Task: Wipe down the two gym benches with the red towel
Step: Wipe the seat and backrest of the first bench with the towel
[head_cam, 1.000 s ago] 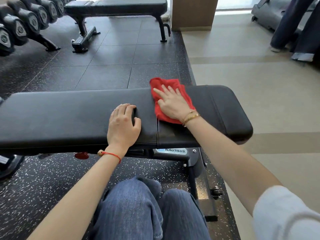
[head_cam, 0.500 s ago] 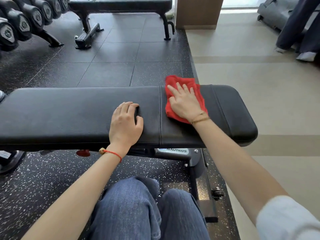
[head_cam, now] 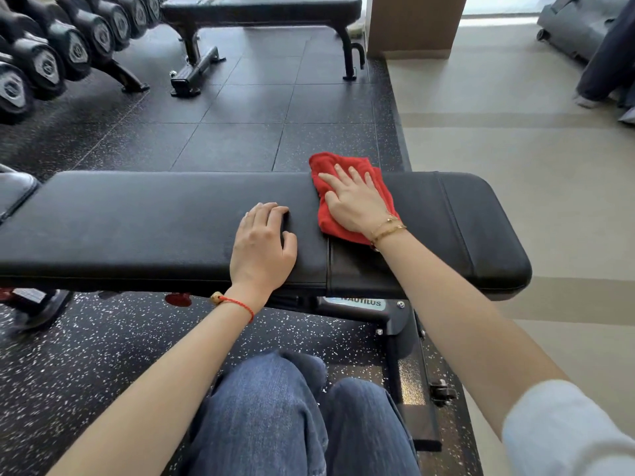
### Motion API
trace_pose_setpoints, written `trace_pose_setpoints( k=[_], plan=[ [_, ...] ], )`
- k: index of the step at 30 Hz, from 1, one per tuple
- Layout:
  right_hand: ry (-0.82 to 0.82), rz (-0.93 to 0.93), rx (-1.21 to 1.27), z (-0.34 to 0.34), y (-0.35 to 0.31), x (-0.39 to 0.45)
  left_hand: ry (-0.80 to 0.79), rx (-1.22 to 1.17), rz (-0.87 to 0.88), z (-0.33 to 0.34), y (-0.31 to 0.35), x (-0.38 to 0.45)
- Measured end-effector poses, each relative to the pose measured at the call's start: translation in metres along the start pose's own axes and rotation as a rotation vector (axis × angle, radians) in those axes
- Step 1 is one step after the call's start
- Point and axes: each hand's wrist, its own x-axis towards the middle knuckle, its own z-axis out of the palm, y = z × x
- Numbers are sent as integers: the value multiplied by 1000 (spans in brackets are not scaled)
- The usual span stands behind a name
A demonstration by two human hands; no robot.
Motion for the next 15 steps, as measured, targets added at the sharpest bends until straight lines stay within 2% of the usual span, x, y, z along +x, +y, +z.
trace_pose_setpoints(
  k=[3,7,9,15],
  plan=[
    [30,2,1,6,-5,-4,8,-3,6,-1,0,0],
    [91,-132,-16,18,3,-44,17,-4,5,0,0,-1],
    [62,-158,-10,17,9,-44,19,-3,2,0,1,-1],
    [16,10,-39,2,-1,9,18,-14,1,-2,0,0]
  ],
)
